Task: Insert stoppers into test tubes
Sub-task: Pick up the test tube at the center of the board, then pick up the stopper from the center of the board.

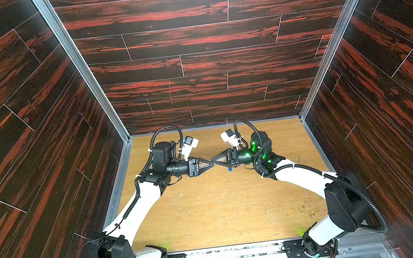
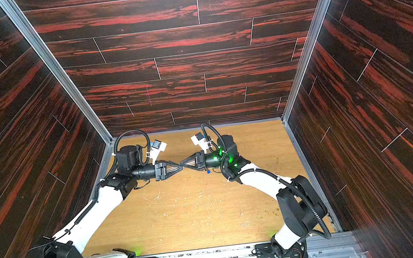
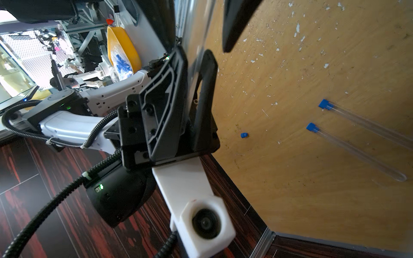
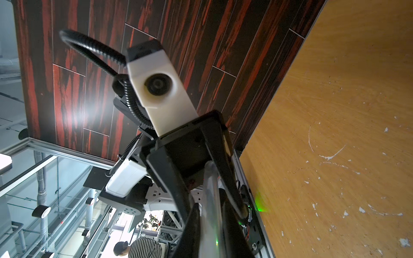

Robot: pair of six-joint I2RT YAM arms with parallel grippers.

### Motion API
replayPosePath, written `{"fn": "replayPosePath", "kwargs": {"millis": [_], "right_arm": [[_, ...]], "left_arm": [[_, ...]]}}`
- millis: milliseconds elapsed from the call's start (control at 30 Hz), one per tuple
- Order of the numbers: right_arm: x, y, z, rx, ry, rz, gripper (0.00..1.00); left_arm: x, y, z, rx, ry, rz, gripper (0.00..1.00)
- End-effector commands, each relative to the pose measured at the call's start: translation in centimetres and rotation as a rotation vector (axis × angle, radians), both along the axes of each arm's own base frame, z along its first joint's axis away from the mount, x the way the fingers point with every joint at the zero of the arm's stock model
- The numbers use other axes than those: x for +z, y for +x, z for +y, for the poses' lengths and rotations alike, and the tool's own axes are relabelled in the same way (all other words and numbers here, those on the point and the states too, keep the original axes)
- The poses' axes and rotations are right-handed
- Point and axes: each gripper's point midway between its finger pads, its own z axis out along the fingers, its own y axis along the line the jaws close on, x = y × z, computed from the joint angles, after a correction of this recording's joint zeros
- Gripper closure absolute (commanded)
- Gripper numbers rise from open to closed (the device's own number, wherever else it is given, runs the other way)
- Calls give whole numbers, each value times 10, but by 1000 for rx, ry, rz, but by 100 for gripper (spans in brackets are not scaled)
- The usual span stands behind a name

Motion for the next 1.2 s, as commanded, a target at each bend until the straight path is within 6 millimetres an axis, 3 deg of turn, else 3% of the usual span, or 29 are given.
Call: {"fn": "replayPosePath", "kwargs": {"millis": [0,533,700,933,1167], "right_arm": [[-5,7,1,-34,-2,14,98],[-8,2,0,-16,-17,19,97],[-7,2,-4,-26,-44,-6,81],[-8,13,-39,-147,-144,-61,57],[-18,19,-84,-282,-302,-113,49]], "left_arm": [[6,-3,-2,-11,-5,-30,70],[8,-1,0,-1,3,-27,86],[1,0,0,1,12,-37,86],[-9,0,9,12,43,-54,87],[-13,9,29,79,71,-88,90]]}}
